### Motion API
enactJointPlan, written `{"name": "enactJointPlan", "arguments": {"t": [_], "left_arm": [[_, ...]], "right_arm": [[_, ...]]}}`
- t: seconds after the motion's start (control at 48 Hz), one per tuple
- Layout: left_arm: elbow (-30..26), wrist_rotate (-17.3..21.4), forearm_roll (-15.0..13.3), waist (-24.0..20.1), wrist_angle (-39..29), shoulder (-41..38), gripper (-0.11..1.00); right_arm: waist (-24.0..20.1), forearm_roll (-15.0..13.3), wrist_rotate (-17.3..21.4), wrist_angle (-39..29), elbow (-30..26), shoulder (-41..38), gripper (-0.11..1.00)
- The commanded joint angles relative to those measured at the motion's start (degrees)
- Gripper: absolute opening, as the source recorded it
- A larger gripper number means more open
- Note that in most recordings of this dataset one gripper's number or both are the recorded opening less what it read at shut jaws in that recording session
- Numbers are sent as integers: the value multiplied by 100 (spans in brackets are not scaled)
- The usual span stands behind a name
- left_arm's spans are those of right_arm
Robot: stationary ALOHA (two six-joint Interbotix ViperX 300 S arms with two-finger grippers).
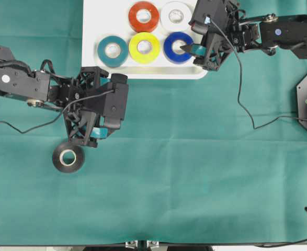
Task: Put the tape alternately from left to right into the white case.
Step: 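Release the blue roll in the tray and withdraw the right gripper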
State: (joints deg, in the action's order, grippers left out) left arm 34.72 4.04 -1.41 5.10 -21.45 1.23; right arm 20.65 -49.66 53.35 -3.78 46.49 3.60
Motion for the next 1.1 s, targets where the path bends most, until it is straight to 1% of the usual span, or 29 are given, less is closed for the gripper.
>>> {"name": "enactJointPlan", "arguments": {"t": [0.0,0.271,0.458,0.667,0.854,1.083], "left_arm": [[-70,9,-9,0,26,167,92],[-70,9,-9,0,35,149,92],[-79,9,-18,0,35,167,92],[-79,0,-9,9,26,149,92],[-88,0,-9,0,26,167,92],[-88,0,-9,0,26,149,92]], "right_arm": [[0,-18,0,26,-79,70,85],[0,-18,9,114,-79,88,85],[-70,-18,18,519,-35,308,85],[-220,-18,26,976,141,712,84],[-545,-18,62,1204,316,1002,84],[-1222,-9,62,1310,334,1116,84]]}}
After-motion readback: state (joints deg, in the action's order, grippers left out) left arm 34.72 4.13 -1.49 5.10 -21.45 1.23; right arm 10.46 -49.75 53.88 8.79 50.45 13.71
